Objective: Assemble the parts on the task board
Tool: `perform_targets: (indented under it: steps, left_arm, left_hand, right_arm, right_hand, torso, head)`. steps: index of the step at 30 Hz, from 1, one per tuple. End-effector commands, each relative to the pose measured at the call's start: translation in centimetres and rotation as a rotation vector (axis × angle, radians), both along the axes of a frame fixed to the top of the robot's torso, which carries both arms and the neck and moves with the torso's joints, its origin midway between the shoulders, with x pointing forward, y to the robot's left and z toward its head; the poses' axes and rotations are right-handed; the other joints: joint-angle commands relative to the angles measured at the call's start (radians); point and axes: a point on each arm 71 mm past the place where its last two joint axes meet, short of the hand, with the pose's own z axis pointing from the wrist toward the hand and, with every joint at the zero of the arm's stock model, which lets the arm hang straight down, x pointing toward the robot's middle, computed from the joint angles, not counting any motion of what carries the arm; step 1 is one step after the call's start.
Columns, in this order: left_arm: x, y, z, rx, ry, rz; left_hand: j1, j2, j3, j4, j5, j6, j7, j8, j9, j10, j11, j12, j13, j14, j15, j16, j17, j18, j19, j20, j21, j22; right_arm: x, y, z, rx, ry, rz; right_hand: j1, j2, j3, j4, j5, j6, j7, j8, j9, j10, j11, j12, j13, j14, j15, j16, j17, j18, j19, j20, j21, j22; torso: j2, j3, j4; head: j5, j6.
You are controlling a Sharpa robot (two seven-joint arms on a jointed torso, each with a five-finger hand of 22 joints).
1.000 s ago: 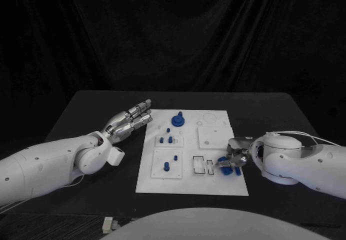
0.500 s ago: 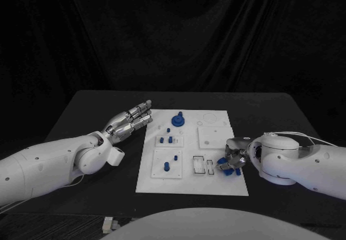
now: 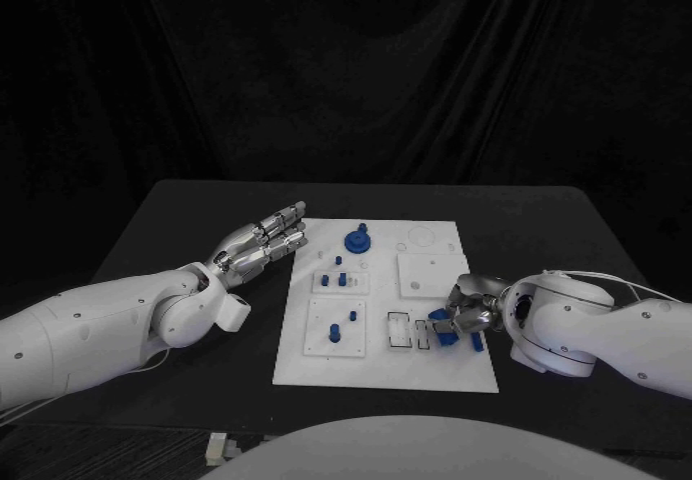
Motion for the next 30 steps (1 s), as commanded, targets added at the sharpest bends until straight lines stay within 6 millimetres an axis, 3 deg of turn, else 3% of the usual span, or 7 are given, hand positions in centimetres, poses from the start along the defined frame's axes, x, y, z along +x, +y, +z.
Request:
perform_targets:
  steps: [1,3,9,11,13,20,30]
  left_arm:
    - [-0.1,-0.1,0.1,-0.015,-0.001,-0.011]
    - [-0.1,-0.2,0.0,-0.015,-0.001,-0.011]
    - [-0.1,-0.3,0.0,-0.016,-0.001,-0.014]
    - [0.0,-0.3,0.0,-0.017,-0.001,-0.014]
    - [0.0,-0.4,0.0,-0.017,-0.002,-0.015]
    - [-0.1,-0.5,0.0,-0.018,0.001,-0.019]
    - [-0.1,-0.4,0.1,-0.020,-0.007,-0.013]
  left_hand:
    - [0.006,0.004,0.008,-0.005,0.006,0.004,0.016,0.002,0.002,-0.001,-0.001,-0.003,-0.002,0.000,0.008,-0.004,-0.002,0.009,0.002,0.008,0.004,0.001]
    - [0.004,0.004,0.012,-0.009,0.006,0.012,0.031,0.005,0.003,-0.001,-0.007,-0.003,-0.002,0.000,0.008,-0.004,-0.002,0.009,0.002,0.008,0.004,0.001]
    - [0.003,0.003,0.014,-0.010,0.006,0.014,0.035,0.005,0.004,-0.001,-0.009,-0.003,-0.002,0.000,0.009,-0.004,-0.002,0.009,0.002,0.008,0.004,0.001]
    - [0.001,0.003,0.015,-0.011,0.006,0.015,0.040,0.005,0.003,-0.001,-0.011,-0.003,-0.002,0.000,0.009,-0.004,-0.002,0.009,0.002,0.009,0.005,0.001]
    - [0.001,0.003,0.015,-0.011,0.006,0.015,0.040,0.005,0.003,-0.001,-0.011,-0.003,-0.002,0.000,0.009,-0.004,-0.002,0.009,0.002,0.009,0.005,0.001]
    - [-0.004,0.003,0.021,-0.015,0.005,0.031,0.068,0.010,0.006,-0.001,-0.022,-0.003,-0.002,0.000,0.011,-0.004,-0.002,0.009,0.002,0.010,0.005,0.002]
    - [-0.008,0.001,0.024,-0.018,0.005,0.020,0.065,0.007,0.004,-0.001,-0.016,-0.003,-0.002,0.000,0.012,-0.004,-0.002,0.009,0.003,0.011,0.006,0.002]
  right_arm:
    - [0.1,0.2,0.8,0.139,0.023,-0.130]
    - [0.1,0.3,1.1,0.162,0.038,-0.150]
    - [0.1,1.1,1.3,0.201,0.091,-0.180]
    - [0.2,1.4,1.3,0.202,0.105,-0.176]
    - [0.3,1.9,1.1,0.199,0.120,-0.166]
    - [0.7,2.8,0.5,0.161,0.153,-0.138]
    - [0.8,3.1,-0.1,0.132,0.173,-0.121]
  right_hand:
    - [0.006,0.038,0.197,-0.190,-0.026,-0.007,-0.002,0.007,0.097,0.107,0.000,0.003,0.263,0.090,-0.002,-0.003,0.182,-0.003,0.062,-0.001,0.000,0.235]
    - [0.000,0.038,0.200,-0.193,-0.039,-0.006,-0.003,0.010,0.103,0.107,-0.001,0.003,0.263,0.089,-0.003,-0.003,0.181,-0.003,0.063,-0.001,0.002,0.236]
    - [-0.014,0.043,0.206,-0.194,-0.068,-0.006,-0.003,0.012,0.112,0.107,-0.002,0.003,0.263,0.089,-0.003,-0.005,0.176,-0.003,0.063,-0.002,0.002,0.236]
    - [-0.032,0.049,0.207,-0.188,-0.114,-0.010,-0.003,0.008,0.114,0.107,-0.001,0.003,0.263,0.088,-0.002,-0.007,0.172,-0.003,0.062,-0.001,0.000,0.235]
    - [-0.050,0.055,0.202,-0.180,-0.191,-0.016,-0.001,0.000,0.113,0.107,0.000,0.003,0.263,0.087,-0.001,-0.008,0.168,-0.002,0.060,0.000,-0.003,0.234]
    - [-0.101,0.063,0.176,-0.149,-0.338,-0.031,0.011,-0.027,0.098,0.107,0.010,0.003,0.263,0.085,0.009,-0.014,0.155,0.000,0.055,0.008,-0.013,0.231]
    - [-0.117,0.070,0.157,-0.135,-0.406,-0.031,0.015,-0.040,0.086,0.107,0.014,0.003,0.263,0.084,0.015,-0.015,0.152,0.001,0.055,0.014,-0.014,0.231]
  torso:
    - [0.000,-0.0003,-0.0010]
    - [0.000,-0.0001,-0.0008]
    - [-0.002,-0.0005,0.0013]
    - [-0.002,-0.0009,0.0020]
    - [-0.002,-0.0013,0.0018]
    - [-0.002,-0.0035,0.0033]
    - [0.000,-0.0006,0.0018]
  head:
    - [0.001,0.000]
    - [-0.001,0.000]
    - [-0.003,0.000]
    - [-0.005,0.000]
    - [-0.005,0.000]
    - [-0.001,0.000]
    - [0.002,0.000]
